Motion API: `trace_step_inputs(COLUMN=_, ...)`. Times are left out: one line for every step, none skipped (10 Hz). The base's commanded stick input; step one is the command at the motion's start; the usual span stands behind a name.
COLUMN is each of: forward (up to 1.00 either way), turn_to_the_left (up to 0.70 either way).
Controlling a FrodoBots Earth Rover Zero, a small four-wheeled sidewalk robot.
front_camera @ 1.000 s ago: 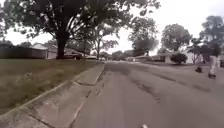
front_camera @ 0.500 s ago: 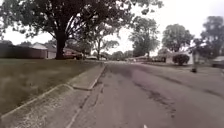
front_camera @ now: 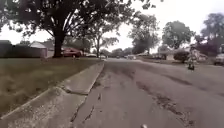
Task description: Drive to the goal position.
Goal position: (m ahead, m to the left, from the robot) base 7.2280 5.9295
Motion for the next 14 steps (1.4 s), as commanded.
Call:
trace_step_inputs(forward=0.70, turn_to_the_left=0.00)
trace_step_inputs(forward=0.70, turn_to_the_left=0.00)
trace_step_inputs(forward=0.70, turn_to_the_left=0.00)
trace_step_inputs(forward=0.70, turn_to_the_left=0.00)
trace_step_inputs(forward=0.70, turn_to_the_left=0.00)
trace_step_inputs(forward=0.70, turn_to_the_left=0.00)
trace_step_inputs(forward=0.70, turn_to_the_left=0.00)
trace_step_inputs(forward=0.70, turn_to_the_left=0.00)
trace_step_inputs(forward=0.70, turn_to_the_left=0.00)
trace_step_inputs(forward=0.70, turn_to_the_left=0.00)
trace_step_inputs(forward=0.70, turn_to_the_left=0.00)
trace_step_inputs(forward=0.70, turn_to_the_left=0.00)
trace_step_inputs(forward=0.70, turn_to_the_left=0.00)
trace_step_inputs(forward=0.70, turn_to_the_left=0.00)
